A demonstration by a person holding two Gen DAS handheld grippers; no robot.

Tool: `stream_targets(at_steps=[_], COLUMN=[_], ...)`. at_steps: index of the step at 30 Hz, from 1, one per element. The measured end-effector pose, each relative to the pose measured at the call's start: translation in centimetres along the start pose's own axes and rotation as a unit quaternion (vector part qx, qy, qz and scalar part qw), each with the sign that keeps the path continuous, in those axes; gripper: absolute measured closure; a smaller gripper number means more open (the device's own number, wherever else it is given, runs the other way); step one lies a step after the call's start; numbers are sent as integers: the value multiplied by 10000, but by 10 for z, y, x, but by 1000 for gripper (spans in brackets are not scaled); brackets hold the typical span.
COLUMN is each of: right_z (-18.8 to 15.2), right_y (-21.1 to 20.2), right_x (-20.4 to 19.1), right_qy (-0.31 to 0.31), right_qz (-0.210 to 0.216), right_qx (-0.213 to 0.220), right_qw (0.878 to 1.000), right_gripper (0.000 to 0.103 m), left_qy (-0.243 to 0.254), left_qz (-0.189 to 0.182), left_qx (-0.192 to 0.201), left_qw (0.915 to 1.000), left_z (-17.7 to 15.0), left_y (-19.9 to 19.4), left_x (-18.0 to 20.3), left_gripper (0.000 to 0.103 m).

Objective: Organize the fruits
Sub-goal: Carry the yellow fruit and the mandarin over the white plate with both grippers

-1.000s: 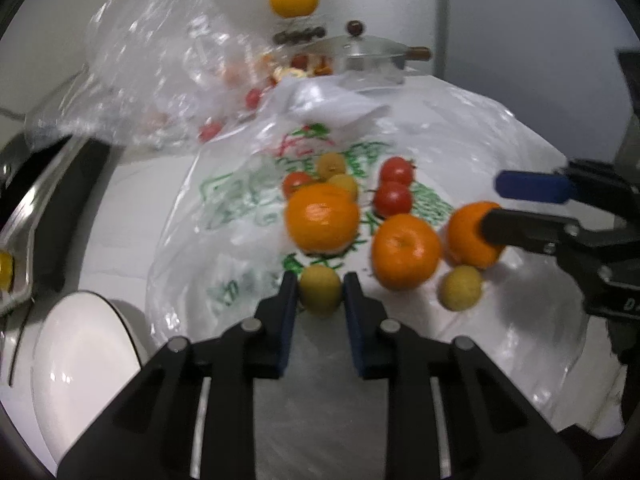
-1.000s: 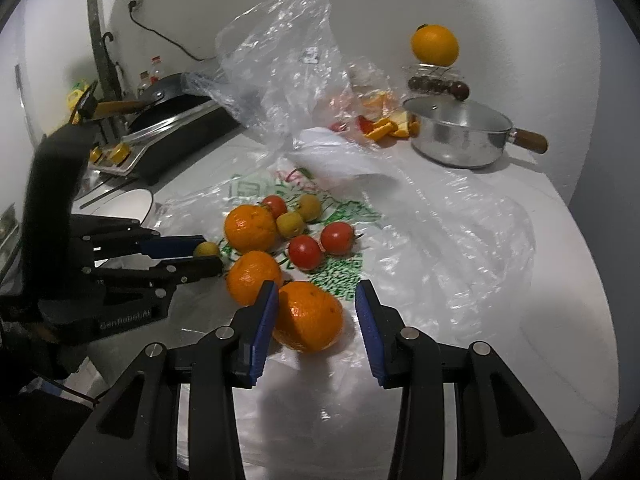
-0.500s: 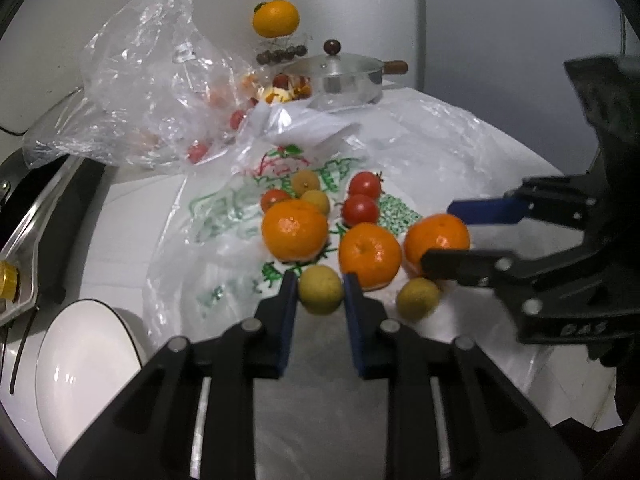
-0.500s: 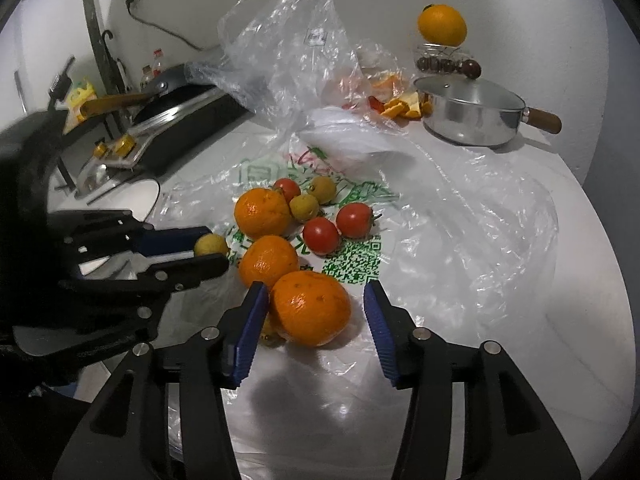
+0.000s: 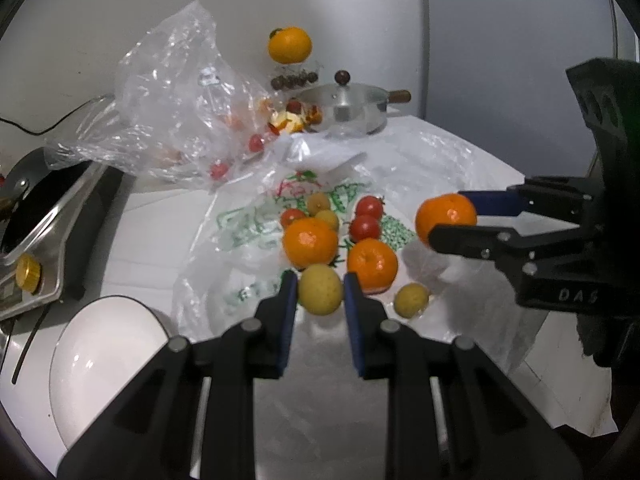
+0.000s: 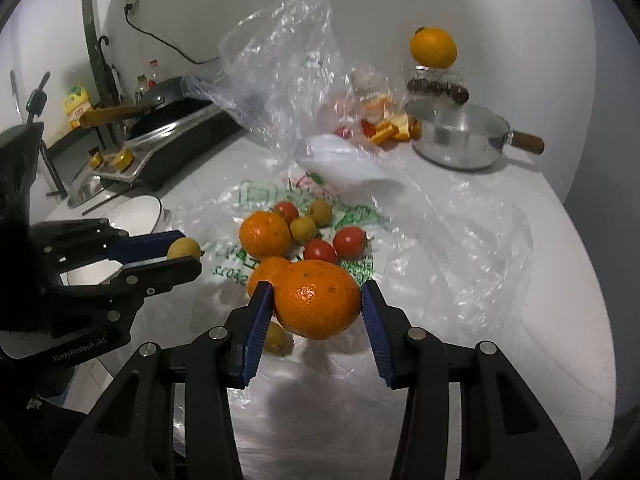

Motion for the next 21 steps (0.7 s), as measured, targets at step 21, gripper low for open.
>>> stream_targets(at_steps=[21], right_z=[31], right_y=[4], right_x=[-72], right_qy=[-402], right_qz=[28], right_qx=[190], right_qw=[9990], right_gripper=[55], left_qy=[-583], left_qz=[299], left_qx=[313], left_qw=[9974], left_z=[-25], left_y=[-39], left_x=[-66], left_gripper=[79])
Point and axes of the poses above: each gripper's, at about its wrist camera, not at the fingertips, and y roughly the way its jaws point, x to its right, z to its top, the point moved 3 cm from there along y, roughly the way its jaws point, and after that the axes turned 10 degrees about z, right-handed, at the moved point
